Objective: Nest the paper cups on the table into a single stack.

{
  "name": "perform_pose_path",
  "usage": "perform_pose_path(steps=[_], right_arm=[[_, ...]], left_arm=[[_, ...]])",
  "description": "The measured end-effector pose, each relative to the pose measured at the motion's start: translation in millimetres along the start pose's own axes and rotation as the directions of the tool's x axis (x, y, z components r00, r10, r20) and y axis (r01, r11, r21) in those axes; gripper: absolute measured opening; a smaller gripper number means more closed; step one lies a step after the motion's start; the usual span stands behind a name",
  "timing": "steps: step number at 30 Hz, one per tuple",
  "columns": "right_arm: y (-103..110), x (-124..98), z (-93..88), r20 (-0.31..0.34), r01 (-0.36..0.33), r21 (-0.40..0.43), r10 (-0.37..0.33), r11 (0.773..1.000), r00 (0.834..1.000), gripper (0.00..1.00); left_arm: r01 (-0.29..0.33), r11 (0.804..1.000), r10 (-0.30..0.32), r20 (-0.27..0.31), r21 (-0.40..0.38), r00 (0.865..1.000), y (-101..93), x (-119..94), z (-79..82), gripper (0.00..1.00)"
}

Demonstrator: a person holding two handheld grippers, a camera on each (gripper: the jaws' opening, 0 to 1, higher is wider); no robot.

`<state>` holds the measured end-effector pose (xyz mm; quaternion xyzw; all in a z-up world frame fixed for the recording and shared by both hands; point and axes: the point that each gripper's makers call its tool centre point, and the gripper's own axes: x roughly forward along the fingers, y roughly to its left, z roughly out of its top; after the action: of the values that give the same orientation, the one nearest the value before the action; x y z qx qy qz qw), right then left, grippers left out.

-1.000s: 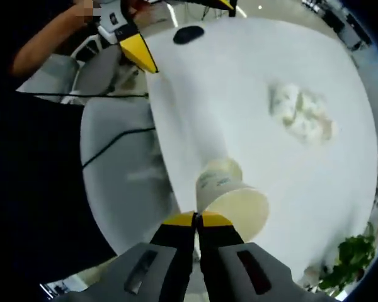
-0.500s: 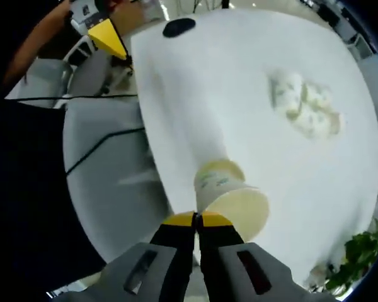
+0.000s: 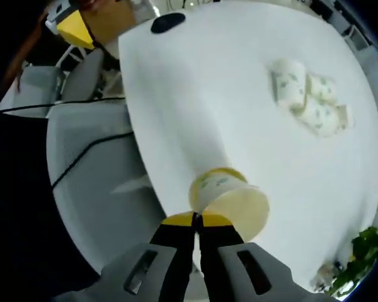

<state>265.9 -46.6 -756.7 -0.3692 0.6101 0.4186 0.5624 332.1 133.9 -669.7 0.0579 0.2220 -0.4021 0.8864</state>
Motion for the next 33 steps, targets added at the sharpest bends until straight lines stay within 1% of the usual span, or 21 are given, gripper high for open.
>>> perform_pose_path(steps=[11, 18, 20, 22, 23, 25, 27, 28, 29, 31, 33], right_arm=[[0.1, 12.9, -0.5, -0.008, 0.008, 0.001, -0.008, 1.0, 1.0, 0.0], [-1.5, 8.8, -0.2, 0.016, 0.024, -0.032, -0.023, 0.999, 1.0, 0.0], [-3.0, 8.1, -0.3, 0.02, 0.023, -0.029, -0.023, 0.999, 1.0, 0.0], [-3.2, 7.5, 1.3, 0.042, 0.022, -0.033, -0.021, 0.999, 0.999, 0.06], [-3.2, 7.2, 3.5, 0.063, 0.022, -0.042, -0.02, 0.999, 0.998, 0.1], [-0.5, 4.9, 1.9, 0.069, 0.007, -0.038, -0.004, 0.999, 0.998, 0.11], [1.1, 2.9, 2.5, 0.09, 0.002, -0.044, 0.002, 0.999, 0.996, 0.15], [0.6, 1.0, 4.5, 0.113, 0.008, -0.057, -0.002, 0.998, 0.994, 0.19], [0.3, -1.0, 4.3, 0.12, 0.012, -0.058, -0.005, 0.998, 0.993, 0.21], [0.3, -6.6, 7.2, 0.155, 0.013, -0.07, -0.002, 0.997, 0.988, 0.26], [0.8, -12.9, 8.4, 0.18, 0.004, -0.06, 0.007, 0.998, 0.984, 0.29]], left_arm=[[-0.004, 1.0, 0.004, -0.003, -0.006, 1.0, 2.1, -0.6, -3.6, 0.98], [-0.006, 1.0, 0.006, -0.006, -0.006, 1.0, 1.9, -1.3, -4.8, 0.98], [-0.005, 1.0, 0.005, -0.006, -0.005, 1.0, 2.2, -0.3, -5.1, 0.98], [-0.005, 1.0, 0.005, -0.007, -0.004, 1.0, 1.3, 0.1, -4.7, 0.98], [-0.003, 1.0, 0.003, -0.006, -0.003, 1.0, 0.2, 0.4, -3.7, 0.98], [-0.002, 1.0, 0.002, -0.005, 0.0, 1.0, -0.8, 0.9, -2.8, 0.98], [-0.001, 1.0, 0.001, -0.005, 0.0, 1.0, -1.6, 1.1, -1.9, 0.98], [0.0, 1.0, 0.0, -0.005, 0.001, 1.0, -2.0, 1.1, -1.6, 0.98], [0.0, 1.0, 0.0, -0.005, 0.002, 1.0, -2.0, 1.2, -1.6, 0.98], [0.001, 1.0, -0.001, -0.006, 0.004, 1.0, -3.0, 1.4, -1.1, 0.99], [0.002, 1.0, -0.002, -0.009, 0.007, 1.0, -3.3, 2.1, -1.1, 0.99]])
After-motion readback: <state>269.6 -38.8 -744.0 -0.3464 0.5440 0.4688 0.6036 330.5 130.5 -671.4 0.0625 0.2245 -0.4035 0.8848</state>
